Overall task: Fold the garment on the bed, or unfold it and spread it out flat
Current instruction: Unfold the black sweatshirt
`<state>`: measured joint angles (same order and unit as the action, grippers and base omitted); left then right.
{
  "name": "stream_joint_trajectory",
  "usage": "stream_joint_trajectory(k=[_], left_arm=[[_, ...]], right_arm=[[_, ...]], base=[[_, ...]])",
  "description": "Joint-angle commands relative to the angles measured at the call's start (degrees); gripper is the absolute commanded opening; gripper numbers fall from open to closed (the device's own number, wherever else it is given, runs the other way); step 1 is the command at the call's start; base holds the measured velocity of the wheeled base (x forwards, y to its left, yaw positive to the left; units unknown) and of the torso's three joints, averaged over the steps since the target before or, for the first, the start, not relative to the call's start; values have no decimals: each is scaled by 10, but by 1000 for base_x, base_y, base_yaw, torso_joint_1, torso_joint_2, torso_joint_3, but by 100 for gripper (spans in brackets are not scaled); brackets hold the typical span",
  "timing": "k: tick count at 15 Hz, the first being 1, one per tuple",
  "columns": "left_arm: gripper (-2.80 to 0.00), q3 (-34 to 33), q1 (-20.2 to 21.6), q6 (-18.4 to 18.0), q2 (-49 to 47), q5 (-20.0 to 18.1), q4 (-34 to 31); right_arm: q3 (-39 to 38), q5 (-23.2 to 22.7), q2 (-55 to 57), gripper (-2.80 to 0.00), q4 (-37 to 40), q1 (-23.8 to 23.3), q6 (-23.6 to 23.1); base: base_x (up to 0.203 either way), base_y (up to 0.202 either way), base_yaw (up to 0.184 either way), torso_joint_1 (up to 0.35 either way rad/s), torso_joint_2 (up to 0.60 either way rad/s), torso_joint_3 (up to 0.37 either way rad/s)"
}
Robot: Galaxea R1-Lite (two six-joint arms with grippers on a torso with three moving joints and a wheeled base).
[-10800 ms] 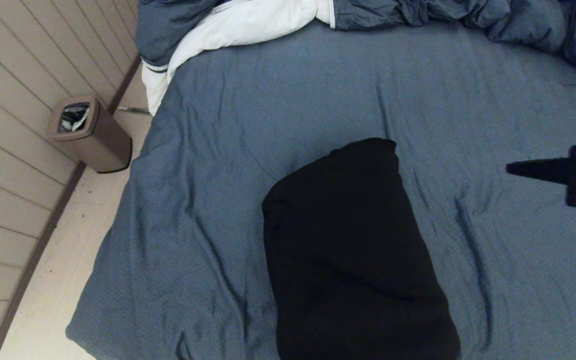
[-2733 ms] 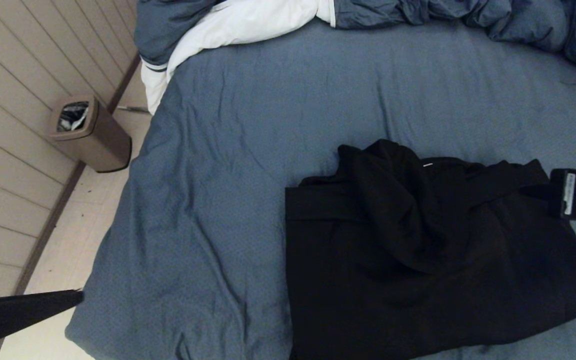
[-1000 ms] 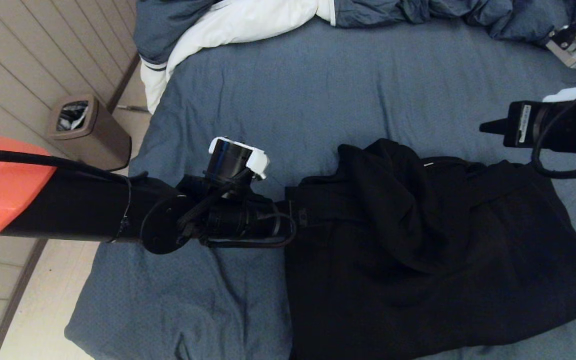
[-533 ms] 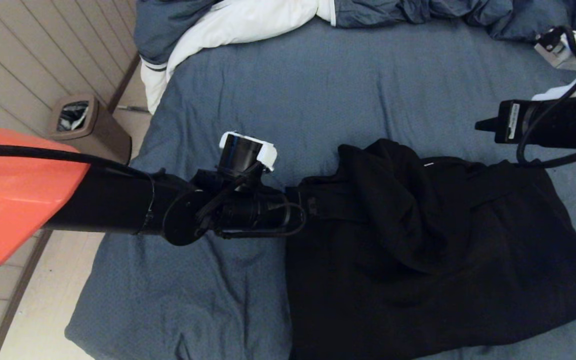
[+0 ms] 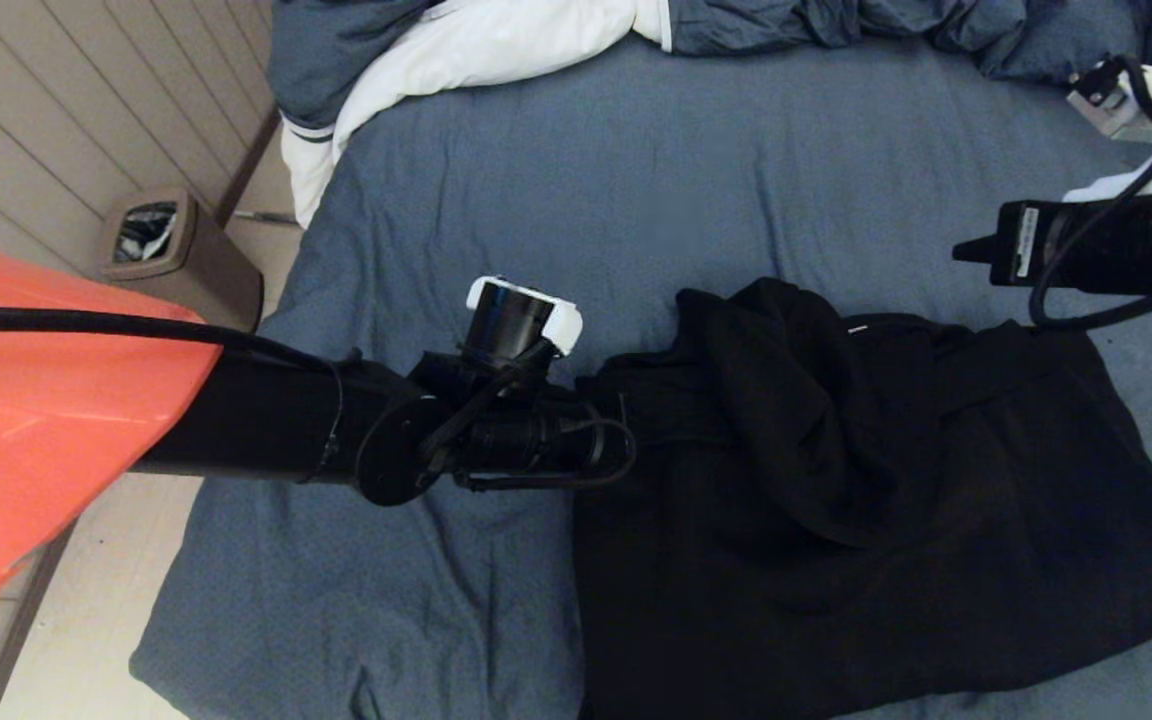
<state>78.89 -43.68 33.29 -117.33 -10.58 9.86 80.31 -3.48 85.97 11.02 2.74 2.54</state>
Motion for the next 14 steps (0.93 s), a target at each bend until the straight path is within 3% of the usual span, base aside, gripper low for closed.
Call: stream_joint_trajectory(k=[1, 6, 11, 14], left_arm=[[-280, -4, 3, 2, 7, 0, 1], [-280, -44, 58, 0, 39, -3, 0], [-280, -132, 139, -23, 114, -61, 21], [-280, -142, 141, -24, 126, -70, 22]], right_arm=[[0, 0, 3, -280, 1, -2, 0], [0, 0, 7, -280, 0, -4, -2], [0, 0, 17, -280, -9, -4, -4], [-2, 0, 17, -280, -10, -4, -4]], base=[[0, 0, 0, 0, 0, 0], [0, 0, 0, 0, 0, 0], [0, 0, 0, 0, 0, 0], [0, 0, 0, 0, 0, 0]])
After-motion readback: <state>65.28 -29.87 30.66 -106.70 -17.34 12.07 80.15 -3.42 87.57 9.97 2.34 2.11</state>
